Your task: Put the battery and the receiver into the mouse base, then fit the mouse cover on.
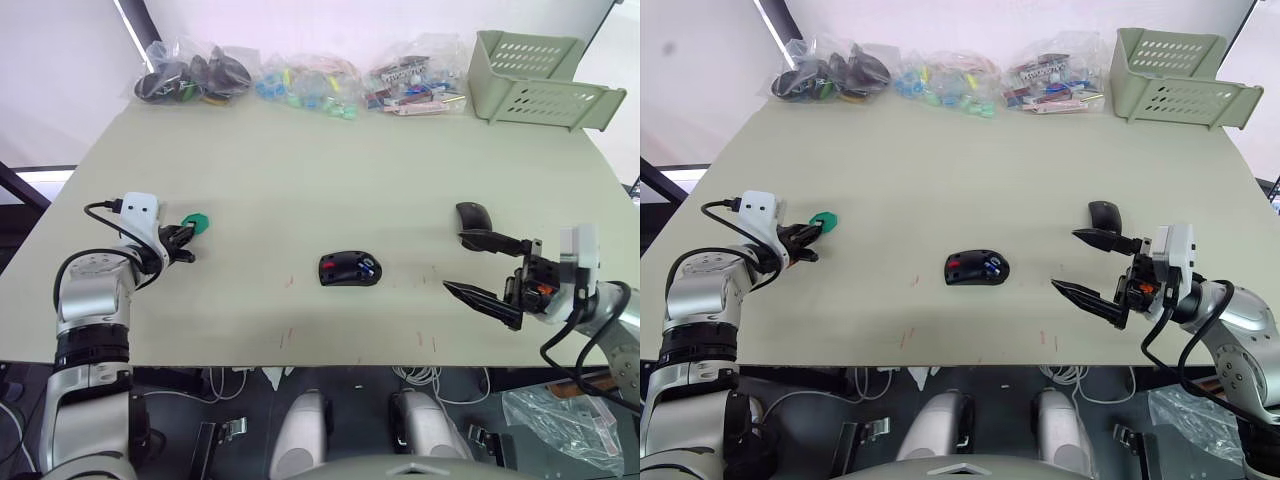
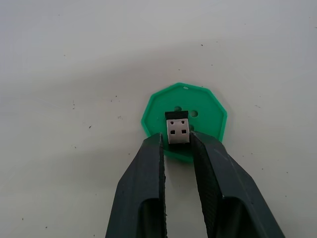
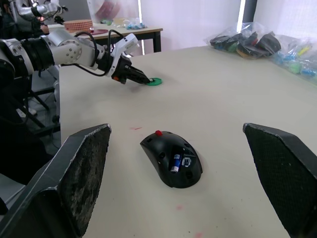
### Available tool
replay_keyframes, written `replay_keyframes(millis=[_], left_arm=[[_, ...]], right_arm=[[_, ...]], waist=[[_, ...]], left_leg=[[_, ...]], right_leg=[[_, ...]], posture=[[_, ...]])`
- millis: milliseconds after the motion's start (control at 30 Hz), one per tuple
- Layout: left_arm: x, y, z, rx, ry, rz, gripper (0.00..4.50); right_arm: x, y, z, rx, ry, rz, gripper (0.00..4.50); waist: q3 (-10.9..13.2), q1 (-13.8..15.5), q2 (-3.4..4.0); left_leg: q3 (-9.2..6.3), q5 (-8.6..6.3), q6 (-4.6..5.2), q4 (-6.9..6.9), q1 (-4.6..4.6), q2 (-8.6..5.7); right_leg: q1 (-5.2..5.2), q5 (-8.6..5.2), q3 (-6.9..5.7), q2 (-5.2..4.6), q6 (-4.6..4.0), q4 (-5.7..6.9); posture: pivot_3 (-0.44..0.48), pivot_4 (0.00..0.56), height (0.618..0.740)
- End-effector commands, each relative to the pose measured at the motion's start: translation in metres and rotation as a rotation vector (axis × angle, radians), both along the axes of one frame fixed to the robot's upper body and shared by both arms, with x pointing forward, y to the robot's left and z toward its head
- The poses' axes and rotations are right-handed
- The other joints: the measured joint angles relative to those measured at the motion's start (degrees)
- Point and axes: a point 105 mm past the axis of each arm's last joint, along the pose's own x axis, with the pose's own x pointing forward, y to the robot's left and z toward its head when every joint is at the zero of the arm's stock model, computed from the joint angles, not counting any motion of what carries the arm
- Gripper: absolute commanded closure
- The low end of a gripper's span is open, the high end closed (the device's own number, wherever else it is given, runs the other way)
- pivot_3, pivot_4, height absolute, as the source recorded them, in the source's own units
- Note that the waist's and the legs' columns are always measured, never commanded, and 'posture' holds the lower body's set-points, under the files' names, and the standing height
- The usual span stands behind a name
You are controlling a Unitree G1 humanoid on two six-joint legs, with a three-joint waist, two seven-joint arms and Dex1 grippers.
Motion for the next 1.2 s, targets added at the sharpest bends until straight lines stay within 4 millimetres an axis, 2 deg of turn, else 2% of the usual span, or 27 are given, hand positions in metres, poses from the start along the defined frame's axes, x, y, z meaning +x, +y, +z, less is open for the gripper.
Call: replay_keyframes(millis=[33,567,700,967,1133,1200], left_arm=[[0.0,0.003,0.013,0.021,-0.034,-0.003,3.56],[0.007,0.001,0.007,0.007,-0.016,-0.01,3.56],[0.006,0.001,0.007,0.005,-0.017,-0.01,4.43],[0.003,0.001,0.011,-0.002,-0.038,-0.009,4.43],[0.004,-0.01,0.033,-0.046,-0.141,-0.056,4.43],[-0.001,-0.031,0.049,-0.063,-0.186,-0.172,4.43]], right_arm=[[-0.003,0.005,0.008,0.007,-0.042,0.024,0.0],[-0.005,0.002,0.009,0.0,-0.039,0.014,0.0],[-0.005,0.002,0.009,-0.001,-0.036,0.017,0.0],[-0.004,0.003,0.008,0.0,-0.037,0.024,0.0],[-0.001,0.006,0.015,0.011,-0.044,0.023,0.0],[0.002,0.011,0.024,0.011,-0.053,0.021,0.0]], waist=[[0.0,0.0,0.0],[0.0,0.0,0.0],[0.0,0.0,0.0],[0.0,0.0,0.0],[0.0,0.0,-0.01],[0.0,0.0,-0.05]], left_leg=[[0.0,0.0,0.0,0.0,0.0,0.0],[0.0,0.0,0.0,0.01,0.0,-0.01],[0.0,0.0,0.0,0.01,0.0,-0.01],[0.0,0.0,0.0,0.01,0.0,0.0],[0.0,0.0,0.0,0.01,-0.01,0.03],[-0.01,0.0,0.0,0.02,-0.02,0.04]], right_leg=[[0.0,0.0,0.0,0.0,0.0,0.0],[0.0,0.0,0.0,0.01,0.0,0.01],[0.0,0.0,0.0,0.01,0.0,0.01],[0.0,0.0,0.0,0.01,0.0,0.01],[-0.01,0.0,0.0,0.0,0.0,0.01],[-0.01,0.0,0.0,0.0,0.0,0.01]], posture=[[0.0,0.15,0.74],[0.0,0.15,0.74],[0.0,0.15,0.74],[0.0,0.15,0.74],[0.0,0.15,0.74],[0.0,0.15,0.74]])
